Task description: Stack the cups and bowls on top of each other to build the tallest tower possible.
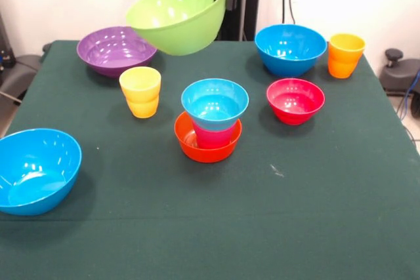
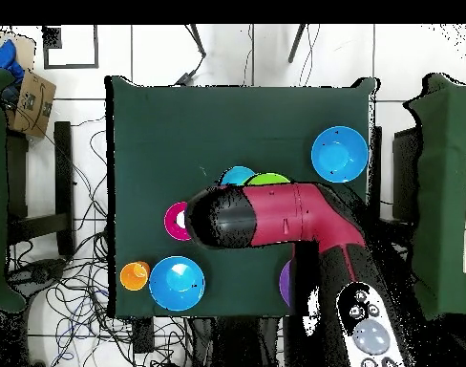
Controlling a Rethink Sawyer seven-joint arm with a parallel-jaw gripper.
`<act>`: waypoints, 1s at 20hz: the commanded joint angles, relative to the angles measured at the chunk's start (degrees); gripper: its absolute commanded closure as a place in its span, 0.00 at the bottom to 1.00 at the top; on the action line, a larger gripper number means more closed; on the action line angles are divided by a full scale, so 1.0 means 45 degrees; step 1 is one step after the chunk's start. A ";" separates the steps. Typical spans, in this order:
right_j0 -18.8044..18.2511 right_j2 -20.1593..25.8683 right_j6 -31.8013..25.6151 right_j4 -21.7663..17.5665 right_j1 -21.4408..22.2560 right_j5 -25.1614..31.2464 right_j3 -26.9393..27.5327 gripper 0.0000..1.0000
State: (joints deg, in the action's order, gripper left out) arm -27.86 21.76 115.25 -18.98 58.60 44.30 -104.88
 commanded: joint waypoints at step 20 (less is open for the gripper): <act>0.2786 -0.2540 0.3497 0.0124 -0.2859 -0.0136 0.2892 1.00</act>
State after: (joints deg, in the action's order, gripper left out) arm -17.66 13.58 118.85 -17.97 49.57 46.43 -94.59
